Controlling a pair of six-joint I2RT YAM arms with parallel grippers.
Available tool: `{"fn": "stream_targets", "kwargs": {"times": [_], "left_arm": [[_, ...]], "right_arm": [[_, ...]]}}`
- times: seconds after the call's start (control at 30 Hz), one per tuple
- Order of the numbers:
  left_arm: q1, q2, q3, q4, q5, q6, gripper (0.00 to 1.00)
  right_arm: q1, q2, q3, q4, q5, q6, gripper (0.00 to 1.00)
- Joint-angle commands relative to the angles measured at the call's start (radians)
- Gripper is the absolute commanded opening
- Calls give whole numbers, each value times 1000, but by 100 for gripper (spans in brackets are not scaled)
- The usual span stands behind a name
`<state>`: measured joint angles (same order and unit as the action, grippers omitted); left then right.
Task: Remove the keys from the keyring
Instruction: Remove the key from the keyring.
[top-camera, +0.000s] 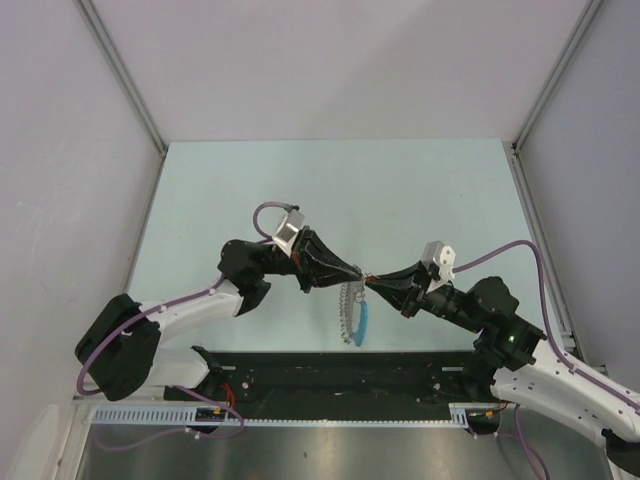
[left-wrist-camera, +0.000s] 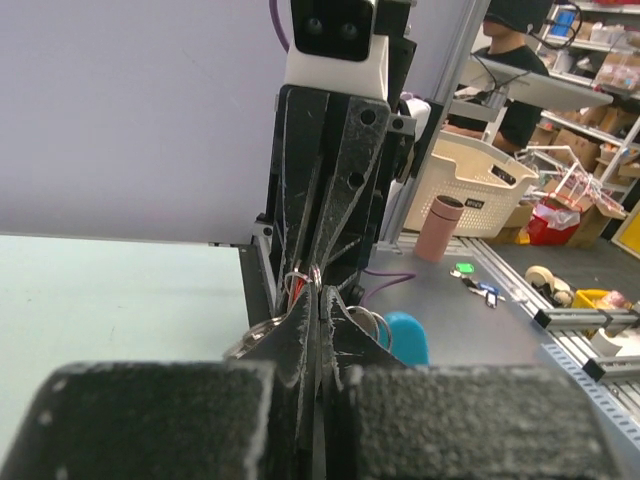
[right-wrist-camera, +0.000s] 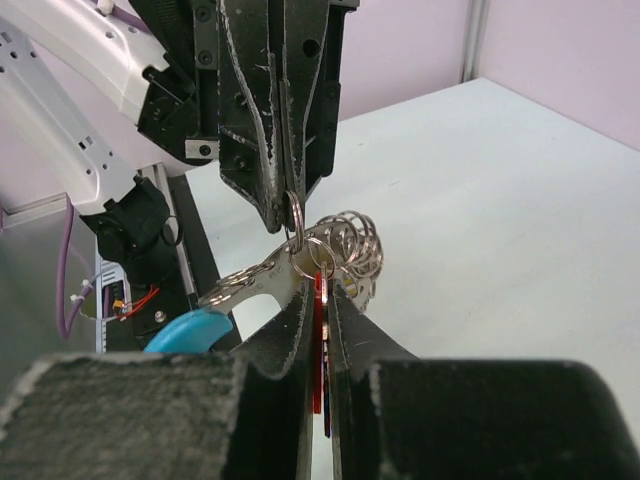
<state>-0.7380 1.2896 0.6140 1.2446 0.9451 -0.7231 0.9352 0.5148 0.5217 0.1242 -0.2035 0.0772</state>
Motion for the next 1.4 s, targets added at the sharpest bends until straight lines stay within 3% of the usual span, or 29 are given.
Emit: {"fn": "stream_targets", "kwargs": {"times": [0.0, 0.37, 0.67, 1.0, 1.37], "left_arm": [[3, -16, -11, 200, -65, -39, 0], [2, -61, -42, 131, -126, 25, 1], [0, -42, -69, 279, -153, -70, 0], [-43, -208, -62, -157, -313, 273, 0], [-129, -306, -68, -344, -549, 459, 0]], "right_arm": [[19, 21, 8, 41, 7, -2, 0], [36, 42, 8, 66, 18, 18, 0], [40, 59, 8, 84, 52, 21, 0], [54, 91, 8, 104, -2, 44, 0], [59, 125, 8, 141, -7, 82, 0]]}}
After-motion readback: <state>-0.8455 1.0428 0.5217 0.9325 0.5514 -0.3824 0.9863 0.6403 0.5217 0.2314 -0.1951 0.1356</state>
